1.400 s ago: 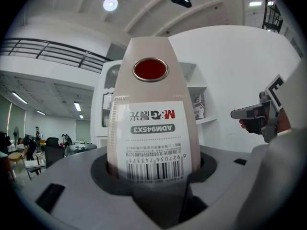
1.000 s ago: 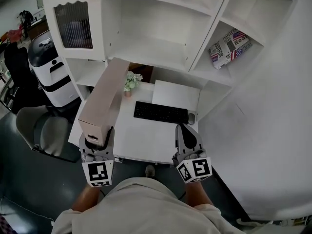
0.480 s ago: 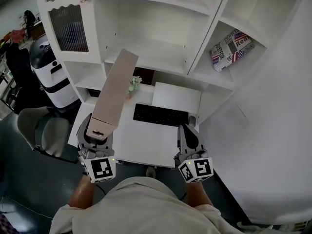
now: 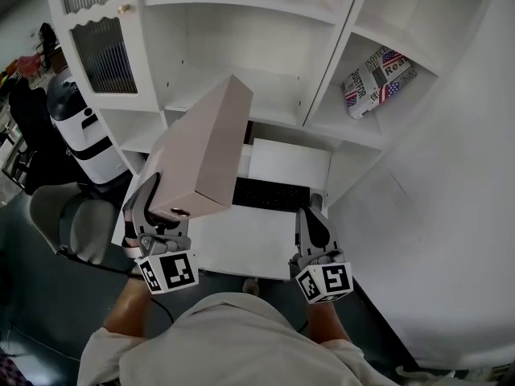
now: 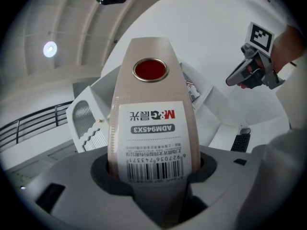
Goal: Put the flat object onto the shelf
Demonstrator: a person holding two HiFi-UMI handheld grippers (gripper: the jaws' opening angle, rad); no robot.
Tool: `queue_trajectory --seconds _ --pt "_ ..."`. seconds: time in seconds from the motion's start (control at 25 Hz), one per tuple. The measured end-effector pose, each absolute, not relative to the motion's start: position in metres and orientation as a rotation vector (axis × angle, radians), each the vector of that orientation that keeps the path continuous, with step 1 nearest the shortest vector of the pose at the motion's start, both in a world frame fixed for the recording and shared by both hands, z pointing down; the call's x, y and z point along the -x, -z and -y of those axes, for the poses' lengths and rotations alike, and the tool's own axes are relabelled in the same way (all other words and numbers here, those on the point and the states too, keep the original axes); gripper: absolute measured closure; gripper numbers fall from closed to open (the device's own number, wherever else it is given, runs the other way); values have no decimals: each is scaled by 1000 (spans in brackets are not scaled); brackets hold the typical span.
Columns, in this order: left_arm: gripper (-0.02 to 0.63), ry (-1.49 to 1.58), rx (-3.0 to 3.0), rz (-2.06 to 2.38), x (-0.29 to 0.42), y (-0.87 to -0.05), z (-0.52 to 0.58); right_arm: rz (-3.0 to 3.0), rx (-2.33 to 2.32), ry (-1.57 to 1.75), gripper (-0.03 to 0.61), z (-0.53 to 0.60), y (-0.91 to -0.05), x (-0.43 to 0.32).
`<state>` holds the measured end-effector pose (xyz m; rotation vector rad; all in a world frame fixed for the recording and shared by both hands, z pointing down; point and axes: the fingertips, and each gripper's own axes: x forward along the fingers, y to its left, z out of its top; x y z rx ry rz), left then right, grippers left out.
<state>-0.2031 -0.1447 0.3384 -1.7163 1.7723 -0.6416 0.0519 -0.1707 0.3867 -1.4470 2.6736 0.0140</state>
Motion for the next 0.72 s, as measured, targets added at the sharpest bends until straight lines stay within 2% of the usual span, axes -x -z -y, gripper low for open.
queue_trajectory --seconds 0.72 --pt "344 952 1445 -1419 166 -306 220 -2614 1527 45 575 190 -401 -89"
